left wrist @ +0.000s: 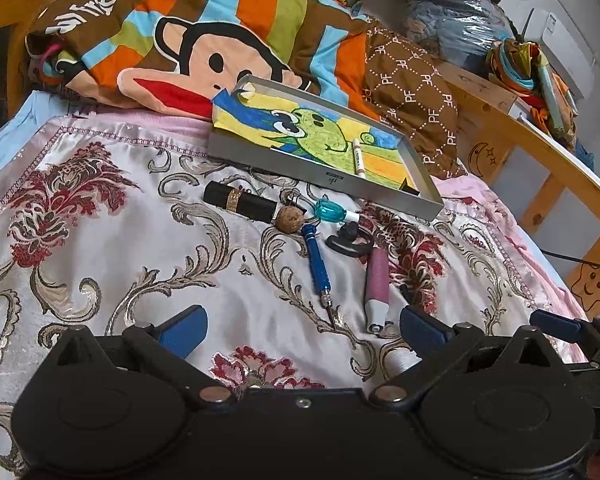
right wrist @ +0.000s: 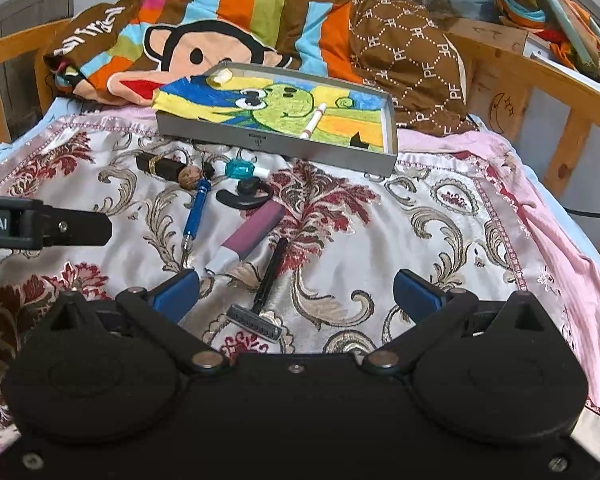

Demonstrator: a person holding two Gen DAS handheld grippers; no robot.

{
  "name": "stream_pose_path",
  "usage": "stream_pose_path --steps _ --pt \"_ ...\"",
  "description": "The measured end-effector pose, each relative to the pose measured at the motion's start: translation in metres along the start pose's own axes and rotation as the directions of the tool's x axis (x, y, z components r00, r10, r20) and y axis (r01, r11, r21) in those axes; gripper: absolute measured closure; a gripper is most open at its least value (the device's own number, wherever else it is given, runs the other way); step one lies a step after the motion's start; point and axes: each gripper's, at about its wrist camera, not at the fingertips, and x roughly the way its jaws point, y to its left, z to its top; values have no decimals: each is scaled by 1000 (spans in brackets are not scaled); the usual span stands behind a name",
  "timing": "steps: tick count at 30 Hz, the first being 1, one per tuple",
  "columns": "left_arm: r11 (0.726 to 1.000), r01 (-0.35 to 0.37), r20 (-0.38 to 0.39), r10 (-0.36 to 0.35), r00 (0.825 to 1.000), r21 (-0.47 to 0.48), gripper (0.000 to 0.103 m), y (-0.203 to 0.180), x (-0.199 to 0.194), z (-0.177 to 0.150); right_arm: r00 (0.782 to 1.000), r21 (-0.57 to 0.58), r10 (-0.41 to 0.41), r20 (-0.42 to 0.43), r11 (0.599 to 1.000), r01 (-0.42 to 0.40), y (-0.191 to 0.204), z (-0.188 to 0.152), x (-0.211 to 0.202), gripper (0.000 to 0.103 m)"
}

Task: Organize rigid objects
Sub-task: 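Move both tools back over the remaining items on the sheet, then grasp the pink tube with the left tool while the right tool grasps the black razor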

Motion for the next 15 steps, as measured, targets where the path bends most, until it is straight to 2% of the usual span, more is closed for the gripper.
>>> stream_pose_path --steps 7,15 --pt "1000 15 -28 -15 999 22 1 -7 13 5 997 23 6 -71 1000 -5 -2 2 14 0" --pt "989 106 -92 -96 991 108 1 -24 45 14 991 19 -23 -128 999 26 -11 9 28 1"
